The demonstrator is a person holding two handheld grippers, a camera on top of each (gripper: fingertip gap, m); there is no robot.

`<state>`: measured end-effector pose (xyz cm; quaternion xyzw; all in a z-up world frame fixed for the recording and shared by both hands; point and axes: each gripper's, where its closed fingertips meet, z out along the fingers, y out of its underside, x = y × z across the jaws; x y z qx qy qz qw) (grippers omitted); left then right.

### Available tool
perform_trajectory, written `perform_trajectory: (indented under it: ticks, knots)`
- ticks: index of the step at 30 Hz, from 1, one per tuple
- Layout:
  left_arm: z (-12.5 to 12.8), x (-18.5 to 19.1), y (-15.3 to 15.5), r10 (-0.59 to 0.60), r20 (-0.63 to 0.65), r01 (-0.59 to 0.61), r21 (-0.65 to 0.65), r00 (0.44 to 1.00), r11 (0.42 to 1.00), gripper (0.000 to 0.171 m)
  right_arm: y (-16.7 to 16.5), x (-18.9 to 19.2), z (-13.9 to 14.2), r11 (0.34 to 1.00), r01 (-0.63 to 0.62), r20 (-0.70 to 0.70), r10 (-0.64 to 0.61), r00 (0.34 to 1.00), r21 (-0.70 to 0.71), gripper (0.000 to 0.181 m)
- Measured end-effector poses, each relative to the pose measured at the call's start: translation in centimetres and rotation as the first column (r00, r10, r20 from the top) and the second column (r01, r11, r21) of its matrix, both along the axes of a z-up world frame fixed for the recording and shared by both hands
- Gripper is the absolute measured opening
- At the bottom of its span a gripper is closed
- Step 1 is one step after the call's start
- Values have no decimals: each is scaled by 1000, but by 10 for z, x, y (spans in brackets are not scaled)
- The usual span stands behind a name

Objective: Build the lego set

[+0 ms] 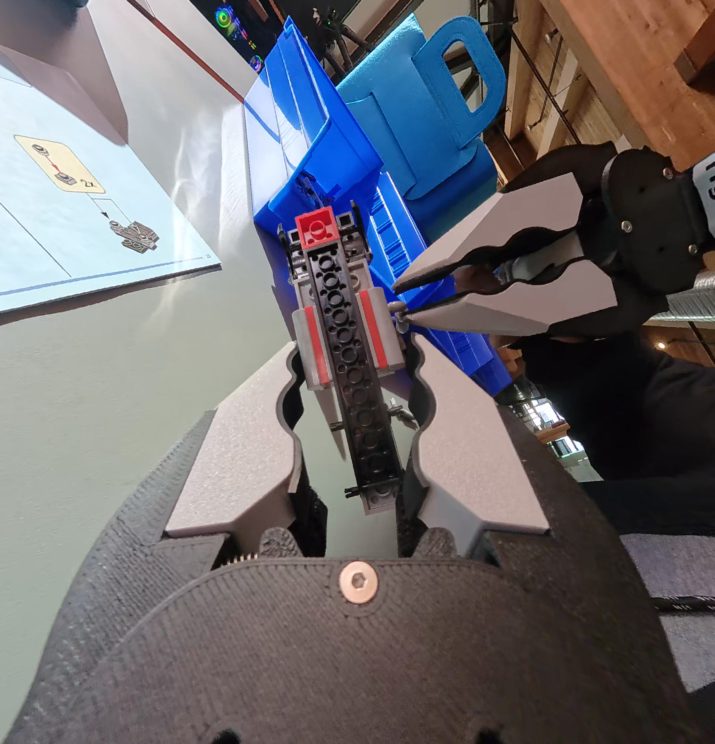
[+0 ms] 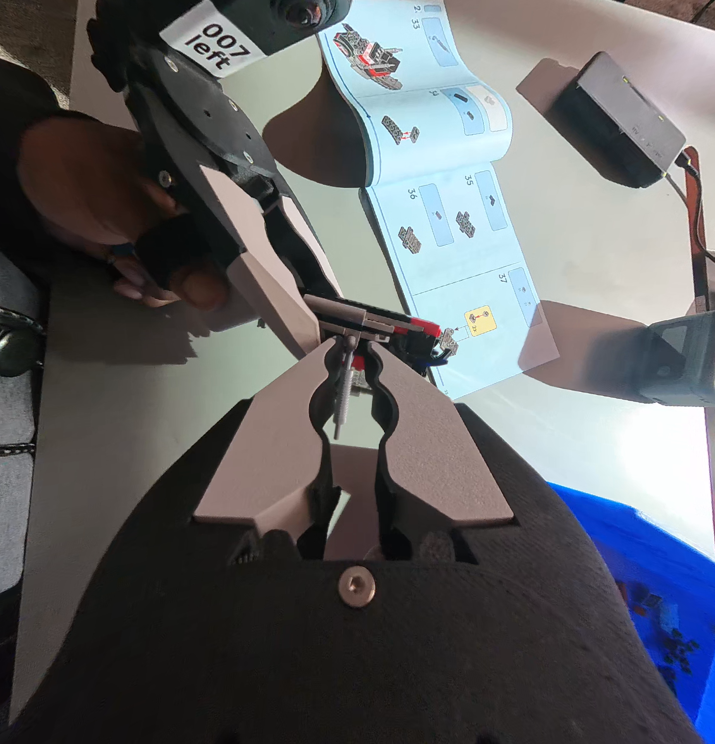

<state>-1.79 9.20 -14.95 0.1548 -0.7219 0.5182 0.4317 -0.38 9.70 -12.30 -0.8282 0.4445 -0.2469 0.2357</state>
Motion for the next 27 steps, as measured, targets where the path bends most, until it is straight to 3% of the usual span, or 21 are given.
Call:
perform_trajectory:
  ticks: [27]
  knots:
    - [-2, -8, -1, -2, 94, 2, 0, 996, 1000, 50, -1, -3, -10, 1000, -14, -30, 13, 999, -12, 0]
